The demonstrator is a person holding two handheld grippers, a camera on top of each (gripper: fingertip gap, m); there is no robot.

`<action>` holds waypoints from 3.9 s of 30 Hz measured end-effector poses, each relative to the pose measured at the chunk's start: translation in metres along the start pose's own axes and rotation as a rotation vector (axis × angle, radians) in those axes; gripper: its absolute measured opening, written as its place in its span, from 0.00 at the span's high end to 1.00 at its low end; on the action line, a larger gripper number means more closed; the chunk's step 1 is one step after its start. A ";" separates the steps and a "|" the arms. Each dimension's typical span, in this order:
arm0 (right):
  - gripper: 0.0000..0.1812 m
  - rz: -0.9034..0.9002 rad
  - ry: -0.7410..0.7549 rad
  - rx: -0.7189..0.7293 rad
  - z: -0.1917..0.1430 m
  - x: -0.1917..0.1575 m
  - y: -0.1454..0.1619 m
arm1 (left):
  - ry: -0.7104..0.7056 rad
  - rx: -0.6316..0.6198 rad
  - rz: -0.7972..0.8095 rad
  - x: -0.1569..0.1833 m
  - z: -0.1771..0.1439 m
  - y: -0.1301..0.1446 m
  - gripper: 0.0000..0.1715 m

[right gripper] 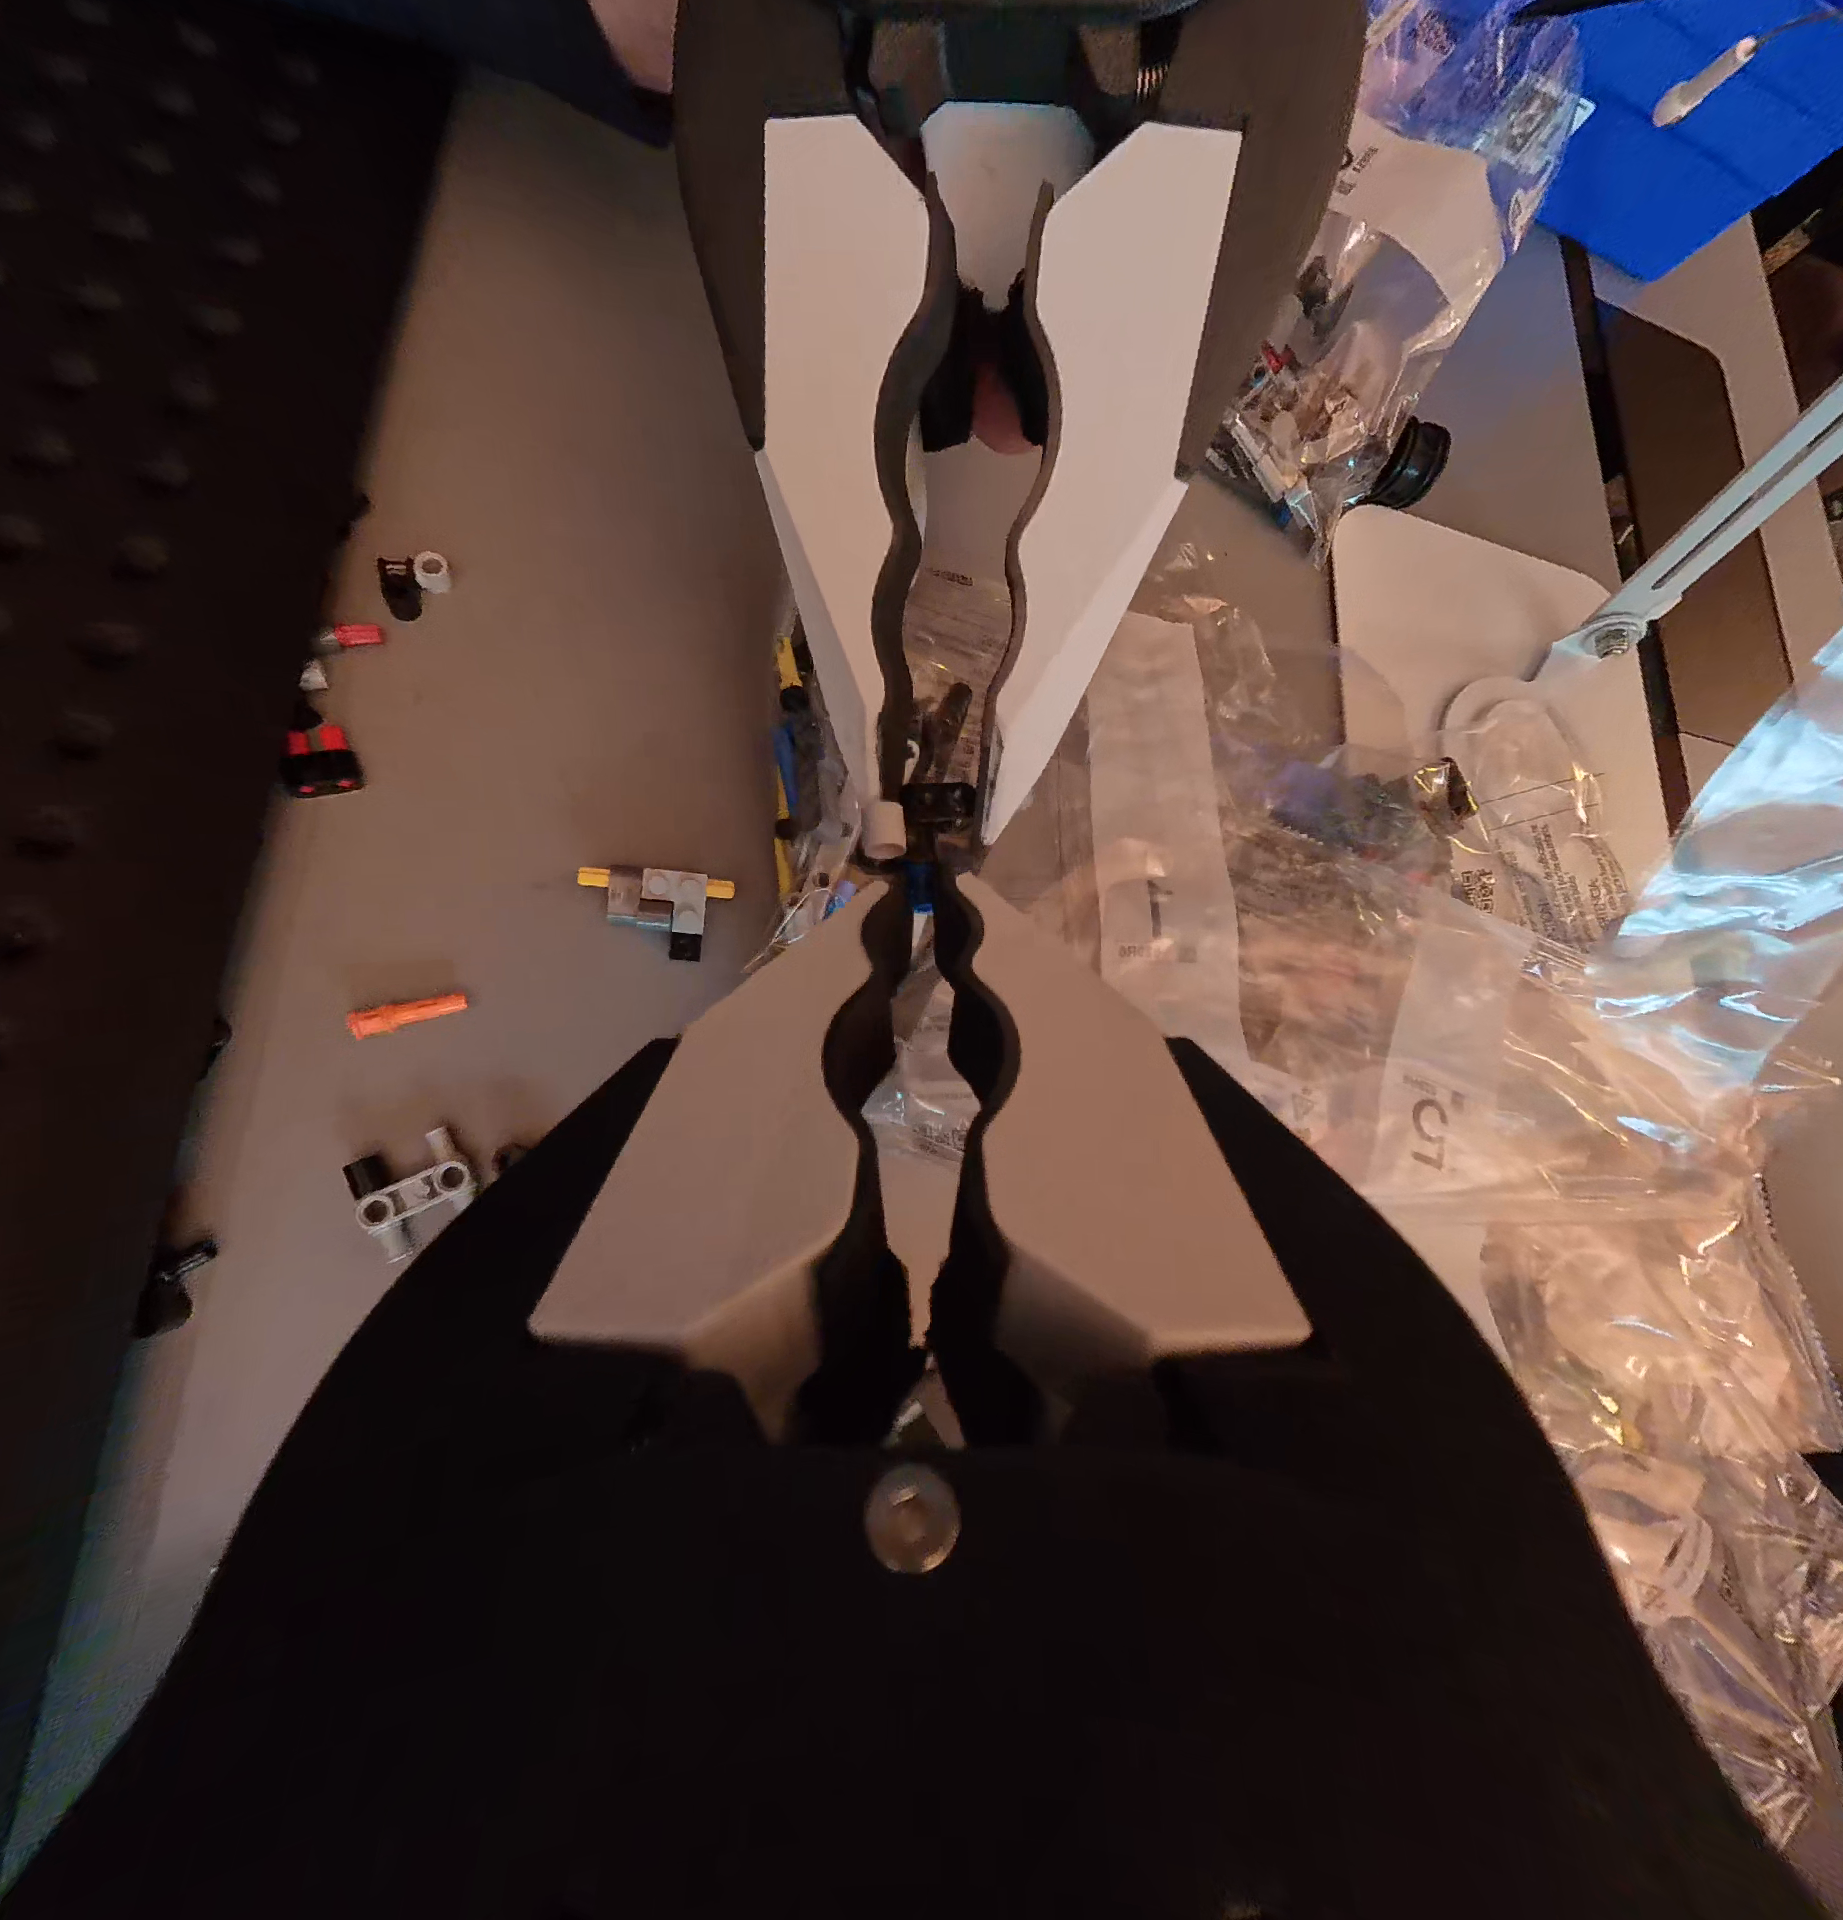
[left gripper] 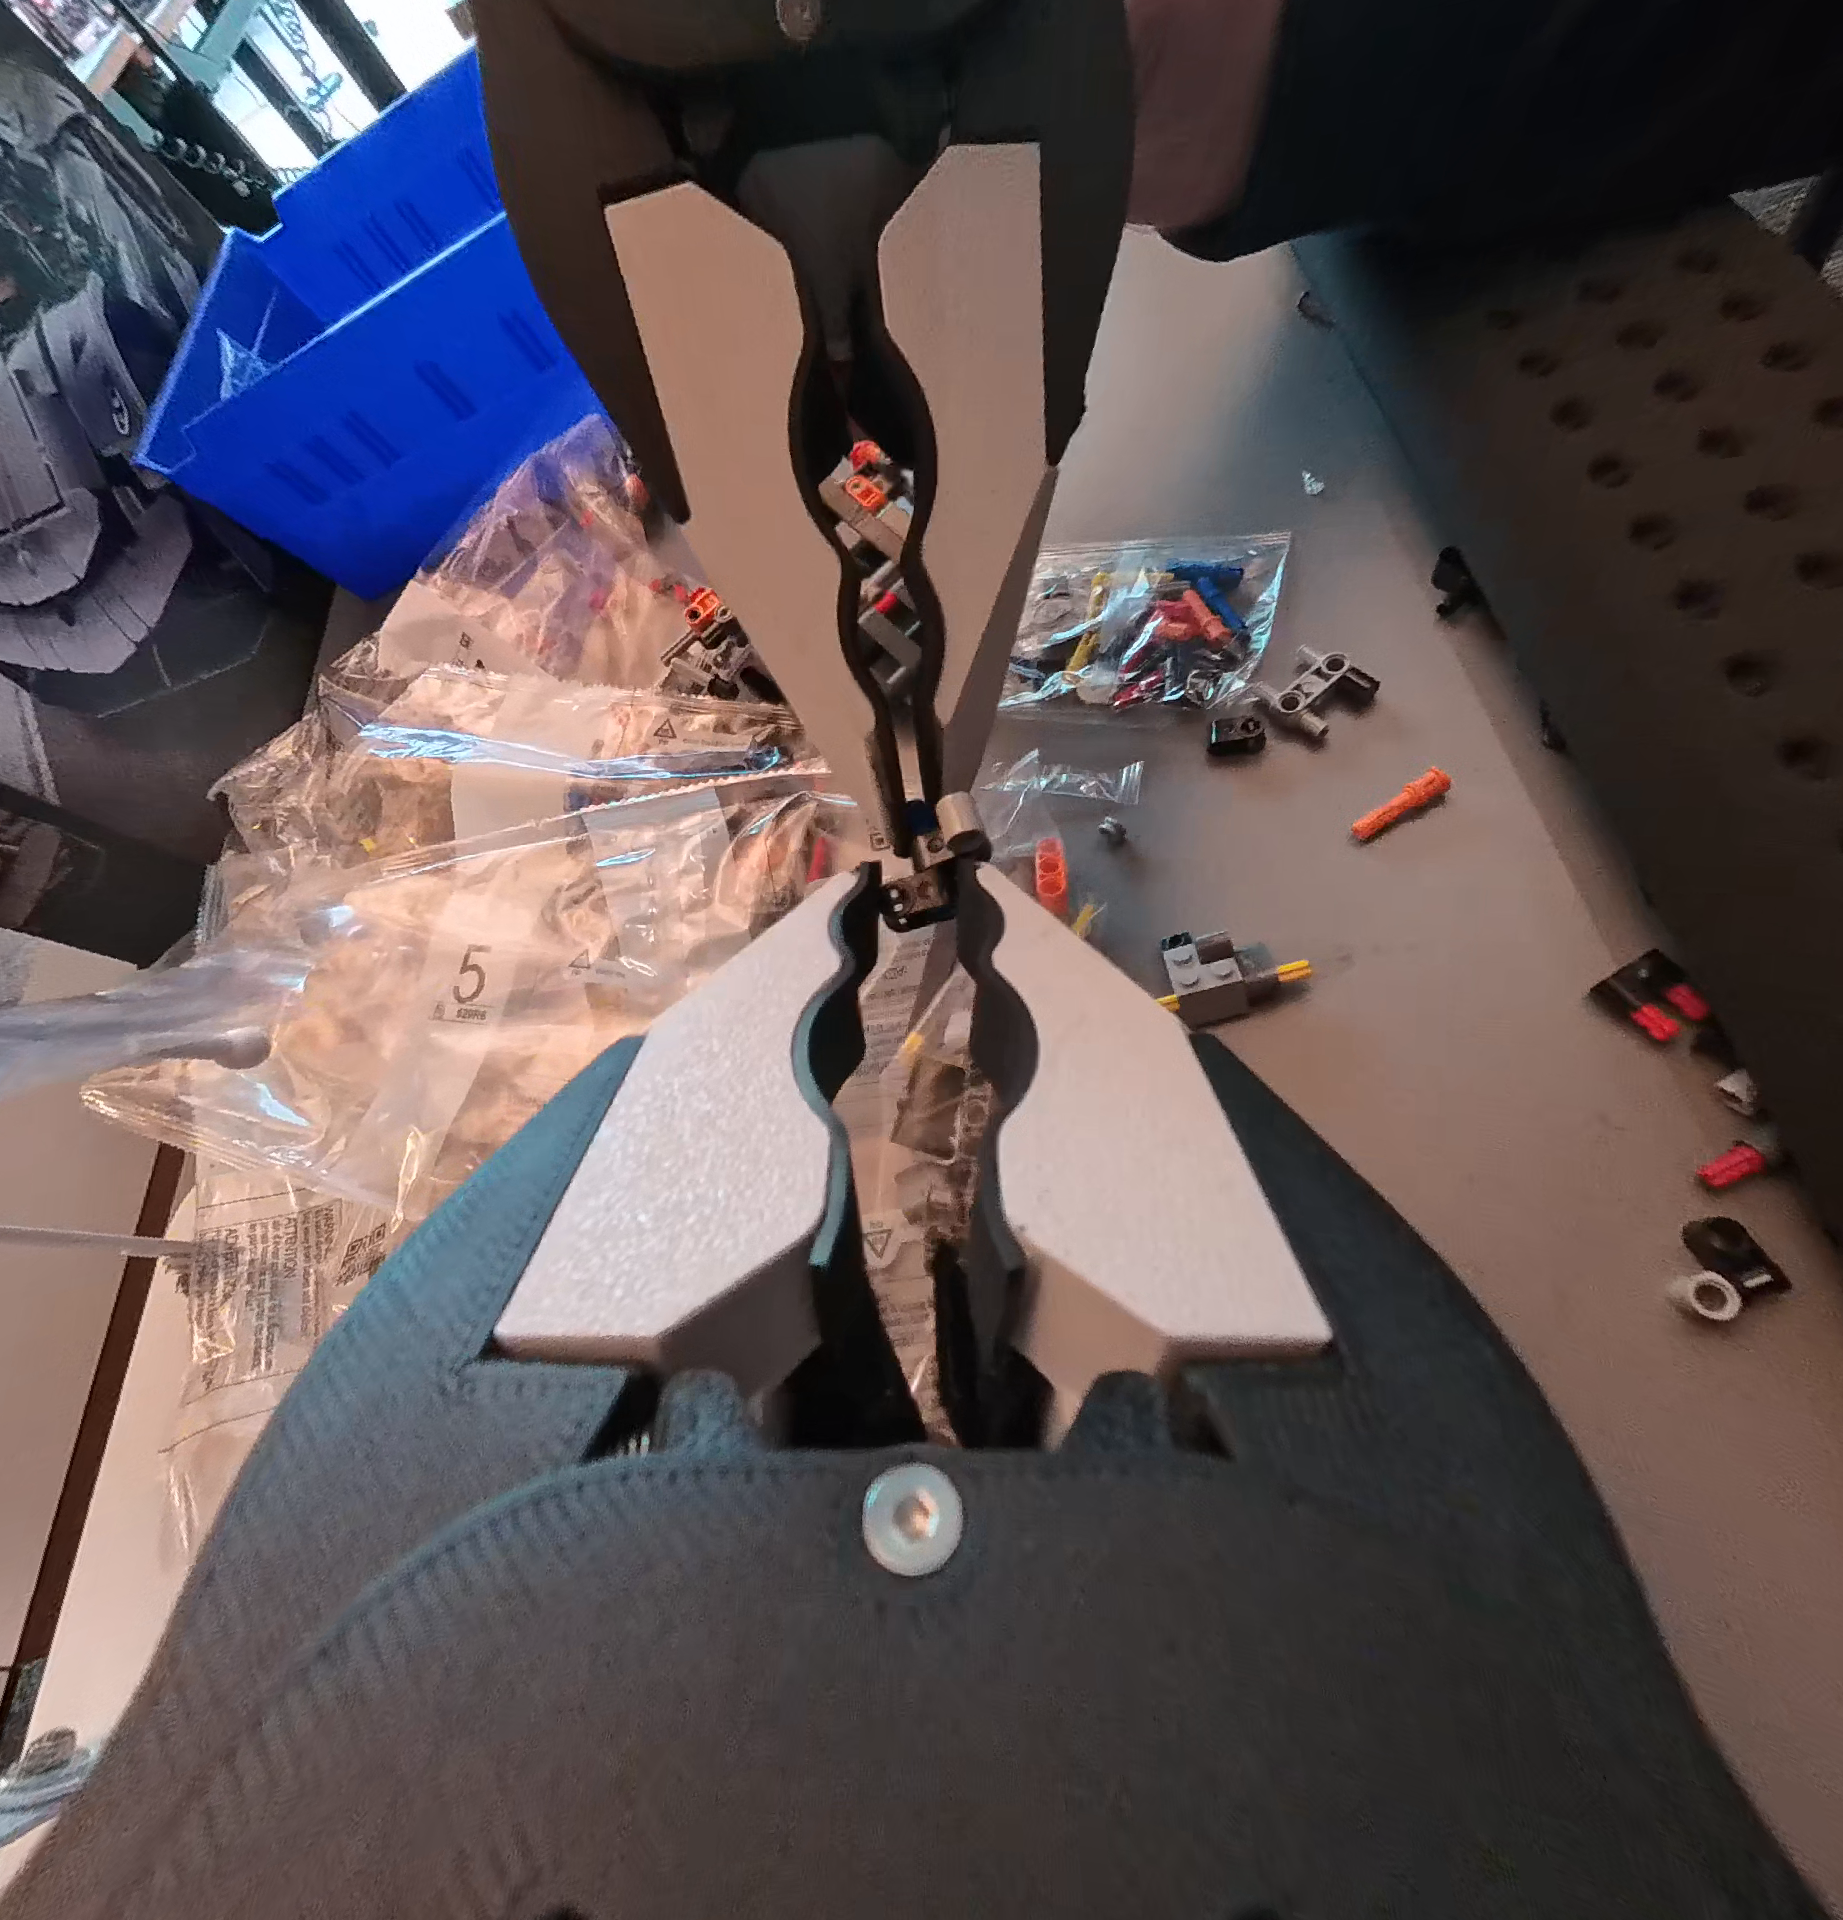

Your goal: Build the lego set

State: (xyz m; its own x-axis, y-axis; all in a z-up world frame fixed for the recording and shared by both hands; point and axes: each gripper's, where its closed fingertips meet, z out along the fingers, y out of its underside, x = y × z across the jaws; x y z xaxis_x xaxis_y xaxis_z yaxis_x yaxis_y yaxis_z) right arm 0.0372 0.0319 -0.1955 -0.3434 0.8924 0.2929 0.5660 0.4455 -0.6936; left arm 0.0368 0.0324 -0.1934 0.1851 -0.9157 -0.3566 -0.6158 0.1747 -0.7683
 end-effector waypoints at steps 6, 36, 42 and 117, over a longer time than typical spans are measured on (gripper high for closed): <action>1.00 0.001 0.013 -0.099 -0.007 0.002 0.021 | -0.008 -0.051 0.029 0.000 -0.007 0.007 0.93; 0.99 0.063 -0.041 0.034 0.003 -0.004 0.007 | 0.064 -0.024 -0.015 0.015 0.014 0.004 0.82; 1.00 0.076 -0.009 0.028 0.005 0.001 0.008 | -0.020 -0.046 0.015 0.003 0.019 0.006 0.90; 0.97 0.040 -0.299 -0.184 0.046 -0.066 0.031 | 0.372 -0.267 -0.079 0.070 0.020 0.048 0.83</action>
State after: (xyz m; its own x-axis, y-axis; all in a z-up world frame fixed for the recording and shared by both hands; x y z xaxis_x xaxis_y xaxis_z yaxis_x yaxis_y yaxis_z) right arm 0.0430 -0.0166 -0.2672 -0.5076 0.8605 0.0432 0.6995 0.4408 -0.5624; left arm 0.0354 -0.0161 -0.2662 -0.0184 -0.9986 -0.0499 -0.7955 0.0449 -0.6042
